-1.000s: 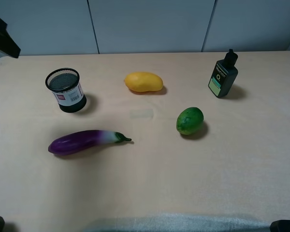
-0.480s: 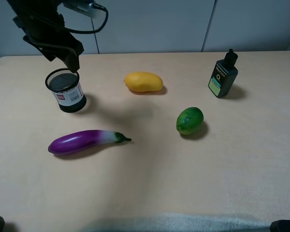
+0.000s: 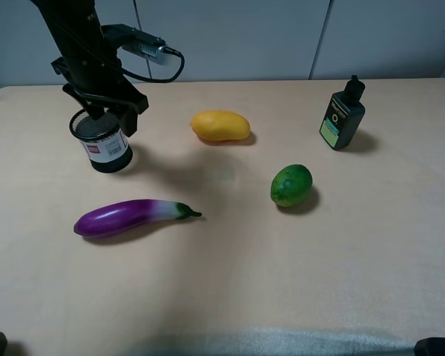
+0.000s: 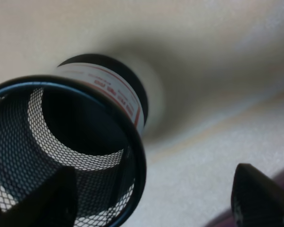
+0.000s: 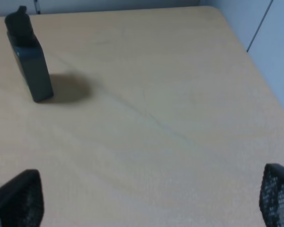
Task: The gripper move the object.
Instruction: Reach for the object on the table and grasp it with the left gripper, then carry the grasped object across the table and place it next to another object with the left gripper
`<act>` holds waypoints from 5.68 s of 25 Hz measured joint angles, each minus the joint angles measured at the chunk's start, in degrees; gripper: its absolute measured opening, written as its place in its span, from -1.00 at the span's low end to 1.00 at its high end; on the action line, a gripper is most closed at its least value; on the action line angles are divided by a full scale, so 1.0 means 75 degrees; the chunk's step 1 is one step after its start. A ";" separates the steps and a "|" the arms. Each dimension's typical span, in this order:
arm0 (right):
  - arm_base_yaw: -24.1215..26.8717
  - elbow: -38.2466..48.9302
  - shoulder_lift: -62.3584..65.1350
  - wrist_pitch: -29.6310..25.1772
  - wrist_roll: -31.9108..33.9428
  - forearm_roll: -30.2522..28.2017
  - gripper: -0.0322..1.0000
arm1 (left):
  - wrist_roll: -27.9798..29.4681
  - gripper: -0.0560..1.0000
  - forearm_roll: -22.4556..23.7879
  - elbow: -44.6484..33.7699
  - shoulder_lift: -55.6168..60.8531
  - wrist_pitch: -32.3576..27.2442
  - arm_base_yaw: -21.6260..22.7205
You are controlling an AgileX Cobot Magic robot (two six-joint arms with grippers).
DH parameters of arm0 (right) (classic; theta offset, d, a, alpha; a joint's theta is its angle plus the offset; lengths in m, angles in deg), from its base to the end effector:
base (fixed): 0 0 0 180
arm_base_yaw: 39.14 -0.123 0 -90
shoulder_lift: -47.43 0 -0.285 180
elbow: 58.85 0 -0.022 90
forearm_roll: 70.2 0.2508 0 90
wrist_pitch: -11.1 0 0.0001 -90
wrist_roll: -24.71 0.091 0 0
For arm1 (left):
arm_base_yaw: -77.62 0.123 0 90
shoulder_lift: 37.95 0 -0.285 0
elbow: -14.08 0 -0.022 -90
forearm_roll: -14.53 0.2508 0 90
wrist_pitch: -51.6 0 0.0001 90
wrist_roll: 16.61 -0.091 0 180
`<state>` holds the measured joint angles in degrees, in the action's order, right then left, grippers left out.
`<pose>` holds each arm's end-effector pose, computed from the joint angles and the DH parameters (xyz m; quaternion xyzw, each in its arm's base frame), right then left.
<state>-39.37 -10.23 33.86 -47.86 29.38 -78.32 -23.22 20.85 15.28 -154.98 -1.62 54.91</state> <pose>0.0120 -0.0110 0.2799 0.0317 0.8682 -0.0498 0.4926 0.3557 -0.1402 0.1984 0.2793 0.9543 0.0333 0.1009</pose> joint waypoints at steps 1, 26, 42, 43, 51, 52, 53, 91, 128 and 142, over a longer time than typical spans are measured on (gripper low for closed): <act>0.0000 0.0000 0.0000 0.0000 0.0000 0.0000 0.41 | 0.0016 0.51 0.0008 0.0000 -0.0062 0.0018 0.0000; 0.0000 0.0000 0.0000 0.0007 0.0000 -0.0007 0.41 | 0.0264 0.51 0.0051 0.0000 -0.1476 0.0457 0.0027; 0.0000 0.0000 0.0000 0.0007 0.0000 -0.0007 0.41 | 0.0266 0.51 0.0051 0.0000 -0.1606 0.0686 0.0027; 0.0000 0.0000 0.0000 0.0007 0.0000 -0.0007 0.41 | 0.0266 0.51 0.0051 0.0000 -0.1606 0.0686 0.0027; 0.0000 0.0000 0.0000 0.0007 0.0000 0.0000 0.41 | 0.0273 0.51 0.0051 0.0007 -0.1668 0.0716 0.0027; 0.0000 0.0000 0.0000 0.0007 0.0000 0.0000 0.41 | 0.0273 0.51 0.0051 0.0012 -0.1670 0.0723 0.0027; 0.0000 0.0000 0.0000 0.0007 0.0000 0.0000 0.41 | 0.0273 0.51 0.0051 0.0016 -0.1677 0.0714 0.0027; 0.0000 0.0000 0.0000 0.0007 0.0000 0.0000 0.41 | 0.0385 -0.52 0.0232 0.0239 -0.1760 0.0336 0.0108; 0.0000 0.0000 0.0000 0.0014 0.0000 0.0000 0.41 | 0.0658 -0.52 0.0224 0.4317 -0.1925 -0.1252 -0.0175; 0.0000 0.0000 0.0000 0.0014 0.0000 0.0000 0.41 | 0.0658 -0.52 0.0214 0.5679 -0.2898 -0.1482 -0.0436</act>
<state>-39.37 -10.23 33.86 -47.75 29.38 -78.31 -18.29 22.46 57.88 -176.72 -12.73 51.64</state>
